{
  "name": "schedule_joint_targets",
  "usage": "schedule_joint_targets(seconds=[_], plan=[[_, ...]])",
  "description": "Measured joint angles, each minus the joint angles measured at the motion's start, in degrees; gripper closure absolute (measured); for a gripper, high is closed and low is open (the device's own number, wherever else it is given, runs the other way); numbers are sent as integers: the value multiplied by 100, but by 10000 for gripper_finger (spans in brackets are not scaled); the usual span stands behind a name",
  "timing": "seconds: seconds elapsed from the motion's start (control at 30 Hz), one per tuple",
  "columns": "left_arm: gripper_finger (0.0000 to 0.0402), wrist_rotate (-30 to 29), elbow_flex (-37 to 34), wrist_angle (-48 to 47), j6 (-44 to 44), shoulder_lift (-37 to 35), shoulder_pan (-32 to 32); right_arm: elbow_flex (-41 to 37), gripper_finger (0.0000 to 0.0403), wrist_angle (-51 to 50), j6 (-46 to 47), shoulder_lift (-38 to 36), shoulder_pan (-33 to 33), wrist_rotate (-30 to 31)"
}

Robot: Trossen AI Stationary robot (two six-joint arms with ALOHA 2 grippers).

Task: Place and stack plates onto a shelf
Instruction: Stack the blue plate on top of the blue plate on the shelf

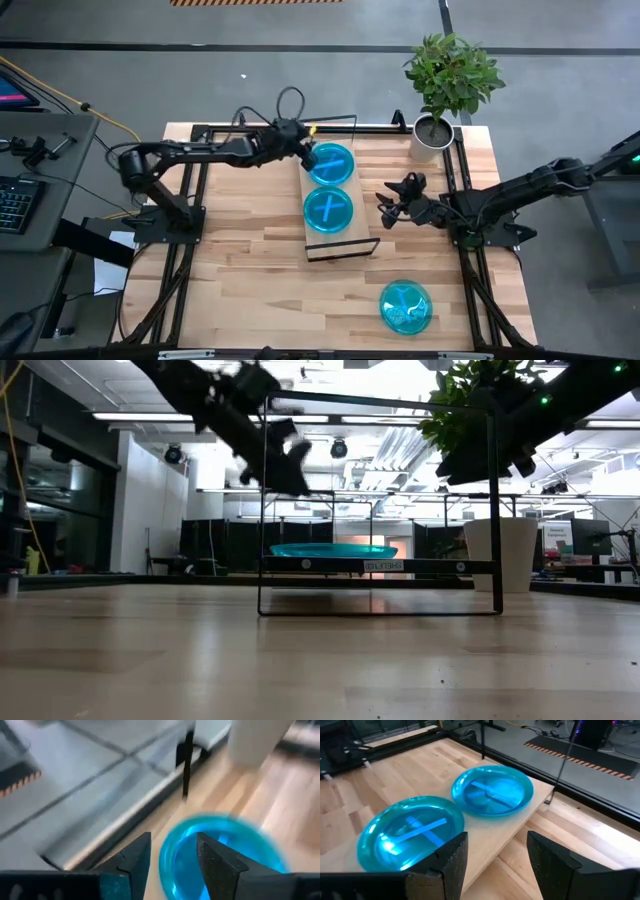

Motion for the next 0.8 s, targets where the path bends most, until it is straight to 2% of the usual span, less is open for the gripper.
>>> schedule_joint_targets(seconds=[0.07,0.13,0.23,0.47,0.6,0.7,0.8], plan=[[249,355,-40,63,-24,-331,-20,0,214,0,0,0,-82,6],[247,962,-231,286,-98,-662,-87,0,214,-2,0,0,-194,3],[247,1642,-885,1293,-107,-1146,-361,0,214,-2,0,0,-364,-7],[247,1395,-3104,4679,-47,-1701,-1028,0,214,-14,-300,-30,-479,-621],[247,1363,-3789,5688,-47,-1747,-1177,36,214,-510,-98,-366,-474,-1777],[247,1498,-3884,5748,33,-1814,-1211,195,214,-1511,787,-696,-436,-2833],[247,1888,-3874,5730,-49,-1869,-1211,219,214,-2420,1863,-900,-197,-3756]])
